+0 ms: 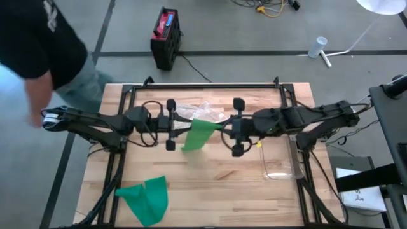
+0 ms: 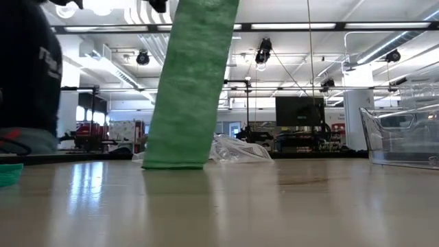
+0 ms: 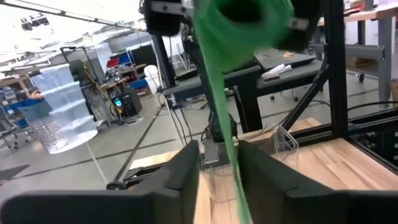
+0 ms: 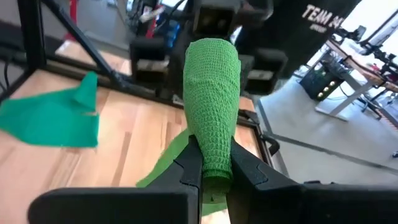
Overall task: Roll bandage
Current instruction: Roll the green bandage
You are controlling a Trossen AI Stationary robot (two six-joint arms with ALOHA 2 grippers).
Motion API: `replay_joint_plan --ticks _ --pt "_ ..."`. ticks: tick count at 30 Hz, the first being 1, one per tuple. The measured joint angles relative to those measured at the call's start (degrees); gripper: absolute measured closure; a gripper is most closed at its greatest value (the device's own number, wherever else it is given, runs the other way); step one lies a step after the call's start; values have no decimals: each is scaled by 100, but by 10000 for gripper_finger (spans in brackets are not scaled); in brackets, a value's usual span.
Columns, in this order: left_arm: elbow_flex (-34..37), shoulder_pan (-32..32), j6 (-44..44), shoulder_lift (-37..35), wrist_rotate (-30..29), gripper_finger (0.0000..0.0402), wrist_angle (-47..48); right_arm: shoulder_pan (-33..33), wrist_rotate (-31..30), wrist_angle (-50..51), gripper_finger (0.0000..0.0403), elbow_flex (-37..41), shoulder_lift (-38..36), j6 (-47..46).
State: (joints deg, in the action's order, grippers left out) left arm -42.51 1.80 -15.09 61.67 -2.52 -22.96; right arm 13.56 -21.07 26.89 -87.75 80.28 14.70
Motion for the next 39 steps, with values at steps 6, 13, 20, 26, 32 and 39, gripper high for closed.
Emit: replay_joint_plan --ticks 6,13,20,26,32,39 --pt "479 -4 -87 -667 -2 224 -38 18 3 16 374 3 225 142" --pt "1022 -2 68 -926 366 172 -926 4 2 12 374 12 329 202" --pt "865 2 289 -437 476 131 -1246 -9 -5 -64 372 12 390 361" --pt "482 3 329 59 877 111 -1220 -44 -3 24 375 12 495 592" --pt "392 -5 183 120 805 115 -1056 -55 -468 36 373 12 476 594" --pt "390 -4 -52 83 599 126 -1012 -64 -596 196 374 12 397 478"
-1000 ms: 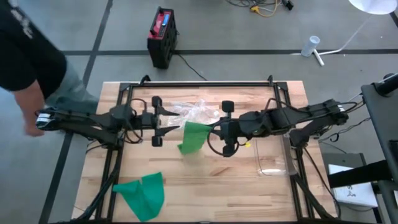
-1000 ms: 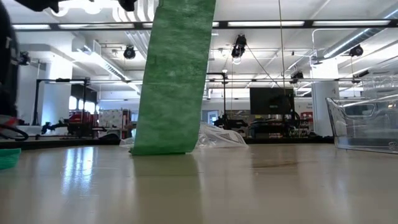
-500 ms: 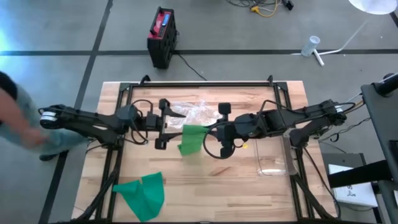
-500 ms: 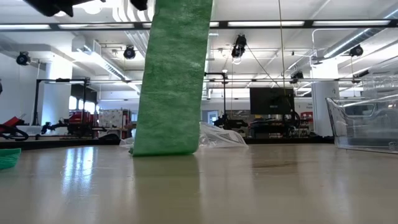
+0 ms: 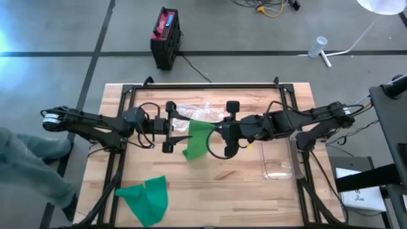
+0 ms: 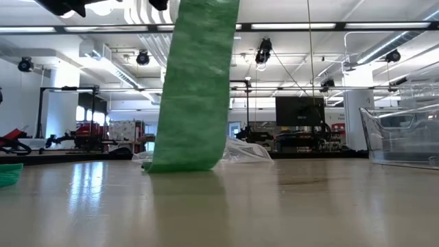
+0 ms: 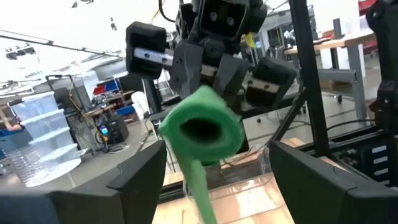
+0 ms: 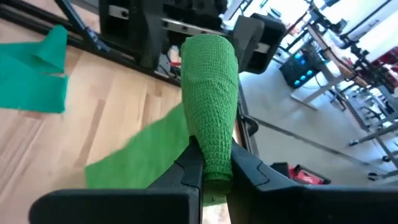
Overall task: Roll bandage
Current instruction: Roll the green bandage
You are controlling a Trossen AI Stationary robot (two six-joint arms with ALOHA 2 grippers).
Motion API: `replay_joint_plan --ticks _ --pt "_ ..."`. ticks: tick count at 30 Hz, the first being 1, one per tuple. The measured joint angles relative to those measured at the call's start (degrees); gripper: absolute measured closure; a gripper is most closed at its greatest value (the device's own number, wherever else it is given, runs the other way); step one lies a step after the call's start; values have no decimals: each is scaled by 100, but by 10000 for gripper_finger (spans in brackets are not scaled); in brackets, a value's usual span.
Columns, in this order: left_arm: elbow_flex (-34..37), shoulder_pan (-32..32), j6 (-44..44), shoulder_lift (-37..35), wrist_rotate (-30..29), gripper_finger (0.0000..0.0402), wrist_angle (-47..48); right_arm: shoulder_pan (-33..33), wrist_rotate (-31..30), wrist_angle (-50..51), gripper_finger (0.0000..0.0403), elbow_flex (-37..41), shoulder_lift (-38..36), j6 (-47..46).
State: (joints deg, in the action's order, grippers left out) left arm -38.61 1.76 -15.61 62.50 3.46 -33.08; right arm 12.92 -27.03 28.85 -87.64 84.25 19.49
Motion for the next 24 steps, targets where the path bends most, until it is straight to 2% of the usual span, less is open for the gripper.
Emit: replay_joint_plan --ticks 4,9,14,18,24 --pt "-4 2 -53 40 2 119 -8 3 76 94 372 0 76 -33" --pt "-4 2 -212 76 20 112 -31 2 460 87 376 0 168 -85" --pt "7 5 -384 121 22 135 38 -18 462 72 371 2 200 -85" --pt "-64 4 -280 152 13 198 94 -24 469 84 373 2 192 -87" --pt "-136 7 -186 175 33 365 143 -23 588 112 345 2 203 -90"
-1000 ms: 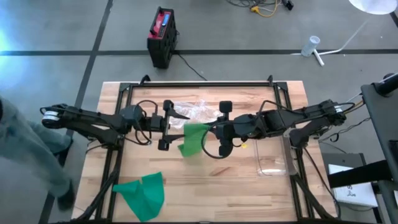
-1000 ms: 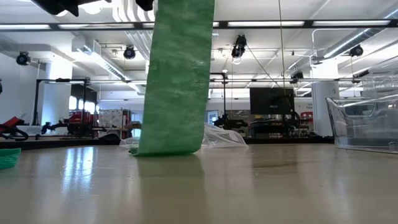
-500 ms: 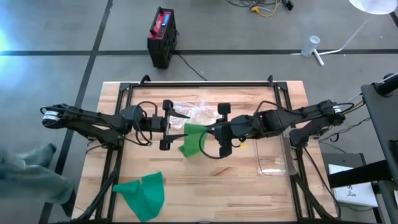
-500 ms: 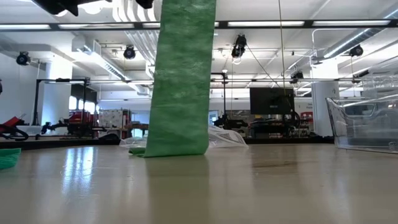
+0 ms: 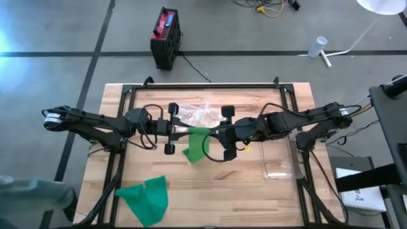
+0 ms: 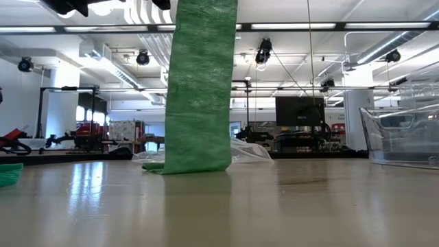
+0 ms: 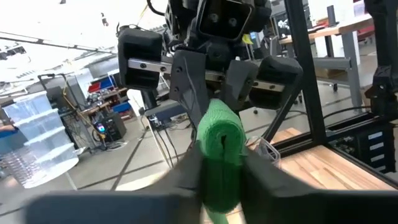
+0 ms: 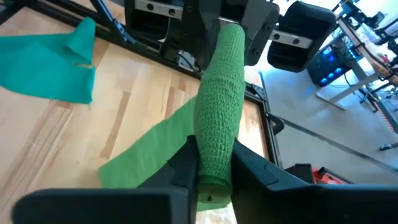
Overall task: Roll bandage
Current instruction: Roll the green bandage
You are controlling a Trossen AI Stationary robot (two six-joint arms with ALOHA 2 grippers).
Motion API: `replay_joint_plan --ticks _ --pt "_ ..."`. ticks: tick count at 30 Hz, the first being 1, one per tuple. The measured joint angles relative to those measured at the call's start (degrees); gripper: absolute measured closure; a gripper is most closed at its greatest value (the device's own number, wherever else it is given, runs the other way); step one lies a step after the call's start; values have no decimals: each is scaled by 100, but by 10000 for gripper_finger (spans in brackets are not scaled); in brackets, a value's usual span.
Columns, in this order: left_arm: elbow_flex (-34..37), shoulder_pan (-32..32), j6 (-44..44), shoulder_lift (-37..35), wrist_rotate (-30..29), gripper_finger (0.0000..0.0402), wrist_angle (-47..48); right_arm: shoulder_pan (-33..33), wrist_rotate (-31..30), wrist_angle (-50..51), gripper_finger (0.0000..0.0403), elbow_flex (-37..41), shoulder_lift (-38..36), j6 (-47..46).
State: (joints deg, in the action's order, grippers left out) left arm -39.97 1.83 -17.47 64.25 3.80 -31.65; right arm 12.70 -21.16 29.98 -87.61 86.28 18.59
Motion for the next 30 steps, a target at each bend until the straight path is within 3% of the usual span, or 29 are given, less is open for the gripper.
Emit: replay_joint_plan --ticks 2,6,10,15,25,30 --pt "0 0 2 -1 1 382 8 1 3 -11 327 0 2 -8" --pt "-2 0 38 -23 -18 367 -35 12 24 -68 287 0 -119 -202" --pt "-4 7 10 -73 -346 381 -19 30 38 -107 250 0 -375 -579" --pt "-4 44 -399 -98 -419 385 -19 58 40 -853 217 410 -626 -980" --pt "9 114 -2642 -87 -526 385 -178 -31 68 -3136 171 1962 -1365 -1304" --pt "13 114 -3882 -77 -284 385 -181 -217 839 -3602 153 2162 -1403 -1257"
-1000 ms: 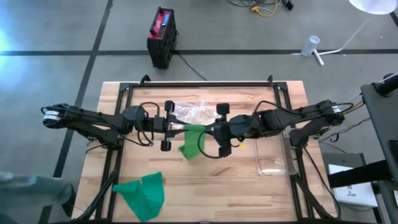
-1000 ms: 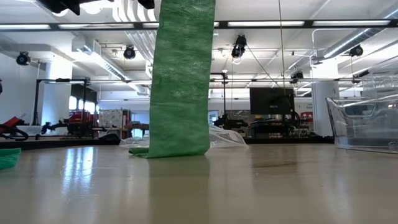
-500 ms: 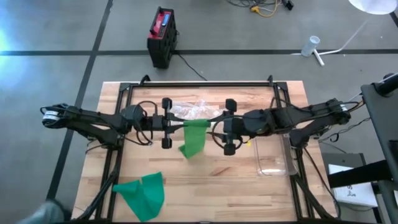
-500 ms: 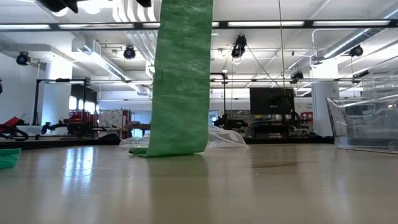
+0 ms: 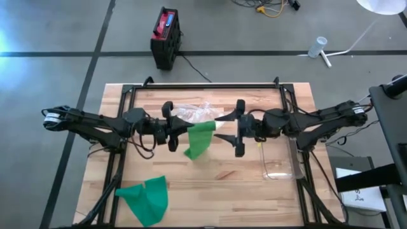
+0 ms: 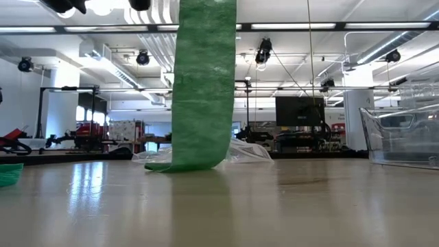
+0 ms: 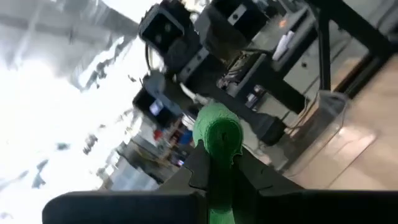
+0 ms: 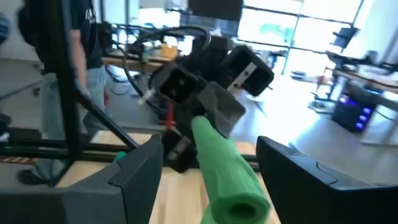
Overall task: Roll bandage
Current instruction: Roll the green bandage
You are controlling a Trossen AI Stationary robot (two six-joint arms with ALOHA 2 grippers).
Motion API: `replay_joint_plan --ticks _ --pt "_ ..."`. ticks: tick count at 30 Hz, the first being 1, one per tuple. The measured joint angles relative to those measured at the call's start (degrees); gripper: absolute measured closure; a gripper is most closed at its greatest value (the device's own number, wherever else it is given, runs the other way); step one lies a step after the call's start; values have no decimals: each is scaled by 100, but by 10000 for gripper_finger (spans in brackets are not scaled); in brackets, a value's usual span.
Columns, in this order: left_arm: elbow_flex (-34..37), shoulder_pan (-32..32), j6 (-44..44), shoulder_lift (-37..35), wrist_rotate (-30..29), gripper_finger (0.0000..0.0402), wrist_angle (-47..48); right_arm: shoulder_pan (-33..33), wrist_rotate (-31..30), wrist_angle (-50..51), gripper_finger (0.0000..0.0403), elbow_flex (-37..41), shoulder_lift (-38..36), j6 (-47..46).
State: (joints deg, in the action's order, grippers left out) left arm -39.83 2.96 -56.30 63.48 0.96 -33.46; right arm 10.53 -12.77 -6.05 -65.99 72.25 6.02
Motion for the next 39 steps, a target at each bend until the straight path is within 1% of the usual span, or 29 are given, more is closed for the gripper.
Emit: replay_joint_plan --ticks 3,7,9,16,21,25,28,31,36,39 --pt "0 26 -901 3 6 385 -19 -108 213 -244 152 28 128 108" --pt "0 33 -2212 3 43 385 -36 -183 224 -357 160 67 271 385" --pt "0 33 -2701 3 164 385 -24 -206 226 -365 164 67 329 459" --pt "-212 31 -2786 -4 561 385 191 -239 280 -365 172 68 476 569" --pt "-423 31 -2782 -8 559 385 686 -241 296 -347 174 106 466 524" --pt "-528 37 -2760 -8 561 385 739 -232 290 -366 181 113 421 569" --pt "-631 37 -2479 -8 577 385 753 -229 274 -335 184 126 447 853" --pt "-722 39 -1793 -15 596 385 729 -192 255 -301 189 157 474 1240" --pt "-881 39 -42 -15 609 385 739 -192 225 -789 210 170 472 1464" --pt "-1039 37 1481 19 607 385 696 -193 222 -1030 229 201 472 1650"
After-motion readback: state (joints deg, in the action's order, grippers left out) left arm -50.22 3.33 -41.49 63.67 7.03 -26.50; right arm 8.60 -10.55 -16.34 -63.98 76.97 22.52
